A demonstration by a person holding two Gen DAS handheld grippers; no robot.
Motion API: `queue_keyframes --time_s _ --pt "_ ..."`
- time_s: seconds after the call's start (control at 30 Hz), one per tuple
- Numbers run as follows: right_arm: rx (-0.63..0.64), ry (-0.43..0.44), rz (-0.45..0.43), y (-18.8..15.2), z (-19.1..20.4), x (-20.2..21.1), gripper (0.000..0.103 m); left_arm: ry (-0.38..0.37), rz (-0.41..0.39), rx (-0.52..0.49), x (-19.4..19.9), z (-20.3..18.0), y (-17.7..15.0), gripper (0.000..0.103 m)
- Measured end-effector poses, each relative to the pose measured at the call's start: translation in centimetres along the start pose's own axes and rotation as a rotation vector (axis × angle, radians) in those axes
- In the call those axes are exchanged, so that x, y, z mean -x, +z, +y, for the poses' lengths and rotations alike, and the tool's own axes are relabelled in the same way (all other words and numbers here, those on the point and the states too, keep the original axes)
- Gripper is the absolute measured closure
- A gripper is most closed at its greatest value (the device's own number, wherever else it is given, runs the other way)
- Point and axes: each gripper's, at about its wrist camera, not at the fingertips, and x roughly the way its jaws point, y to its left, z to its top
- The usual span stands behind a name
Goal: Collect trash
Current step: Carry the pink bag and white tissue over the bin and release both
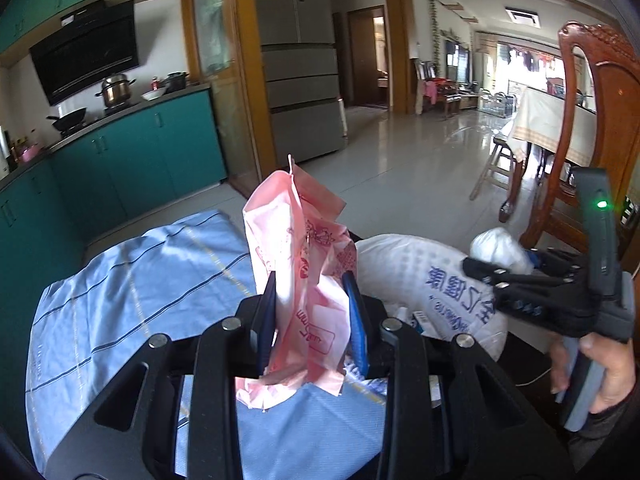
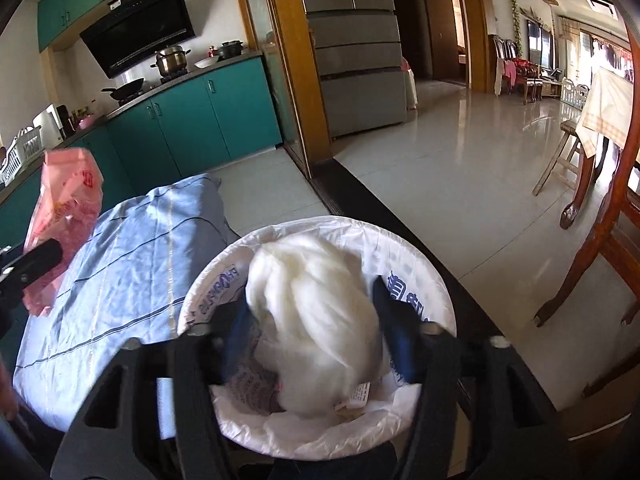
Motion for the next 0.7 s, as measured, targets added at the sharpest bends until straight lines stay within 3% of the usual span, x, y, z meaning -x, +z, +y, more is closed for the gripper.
queue_keyframes --time_s 0.17,0.43,0.5,0.53,0.7 --pt "-0.039 -0.022 -0.028 -0.4 -1.1 1.0 0.019 -0.036 -0.005 -0.034 -0.9 -2.4 0.6 0.071" --pt "-0.108 -0.117 -0.091 -1.7 -3.7 5.5 0.019 -0.14 0.065 -0.059 -5.1 -5.5 -0.2 0.068" --pt "-0.105 -0.143 -0.1 -1.9 -4.1 6.3 0.019 -0.173 0.067 -0.084 -6.4 -6.5 -0.5 0.056" --pt "-0.101 -0.154 -0.103 -2.1 -4.1 6.7 0.019 -0.17 0.061 -0.091 -6.8 -6.9 -0.7 0.04" --pt "-0.054 -0.177 -0.139 -2.8 -3.2 8.9 0.013 -0.108 0.056 -0.101 -7.1 -7.1 -1.4 0.018"
